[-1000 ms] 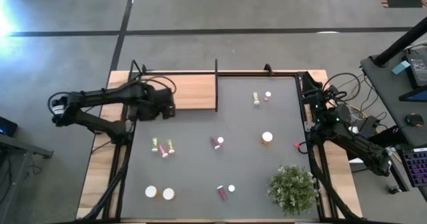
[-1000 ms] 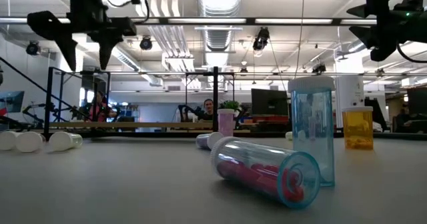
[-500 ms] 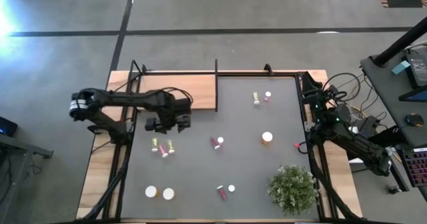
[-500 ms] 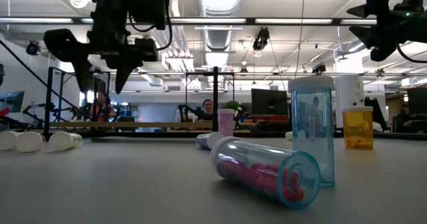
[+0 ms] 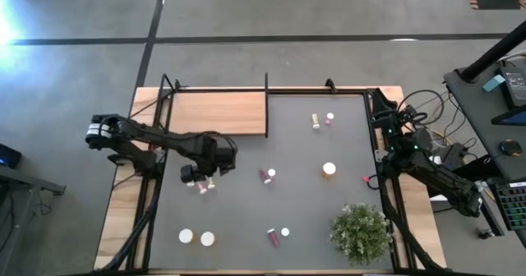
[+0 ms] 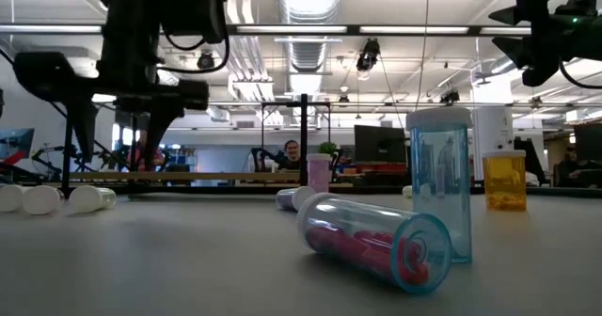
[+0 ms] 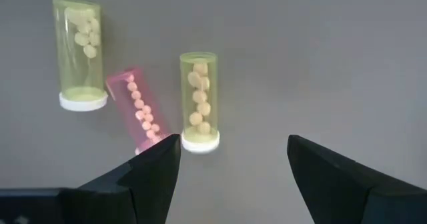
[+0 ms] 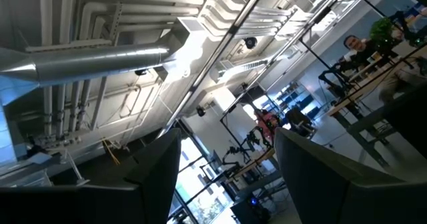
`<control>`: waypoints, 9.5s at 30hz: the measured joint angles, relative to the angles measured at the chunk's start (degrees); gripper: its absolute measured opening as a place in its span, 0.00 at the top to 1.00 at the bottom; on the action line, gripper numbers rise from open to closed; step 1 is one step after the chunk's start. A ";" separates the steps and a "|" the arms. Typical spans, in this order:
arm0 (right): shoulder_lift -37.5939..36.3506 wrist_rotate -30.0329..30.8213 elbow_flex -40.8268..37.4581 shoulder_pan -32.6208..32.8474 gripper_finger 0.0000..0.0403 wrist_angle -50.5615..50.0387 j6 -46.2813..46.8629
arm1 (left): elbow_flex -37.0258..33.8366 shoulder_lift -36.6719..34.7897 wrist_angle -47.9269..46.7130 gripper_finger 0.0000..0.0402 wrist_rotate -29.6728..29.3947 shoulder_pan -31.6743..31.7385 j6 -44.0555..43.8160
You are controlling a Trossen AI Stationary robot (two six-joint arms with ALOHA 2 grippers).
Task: Pick and place medicine bottles onto shelf by color
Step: Put the middle yellow pill bottle on the shelf
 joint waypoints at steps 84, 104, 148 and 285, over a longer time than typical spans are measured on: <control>0.00 0.00 0.01 0.00 0.43 0.00 0.00 | -11.28 0.11 14.58 0.47 -1.22 -7.47 -7.70; 0.00 -0.01 0.01 -0.01 0.43 -0.01 0.00 | -11.30 0.09 15.13 0.73 -1.22 -7.47 -7.61; 0.00 0.01 0.00 -0.01 0.43 0.00 0.00 | -11.50 -0.04 37.75 0.71 -7.92 -7.45 20.42; 58.54 -30.97 81.60 30.65 0.59 -82.55 -39.65 | -4.22 -0.10 93.39 0.71 35.09 5.17 5.74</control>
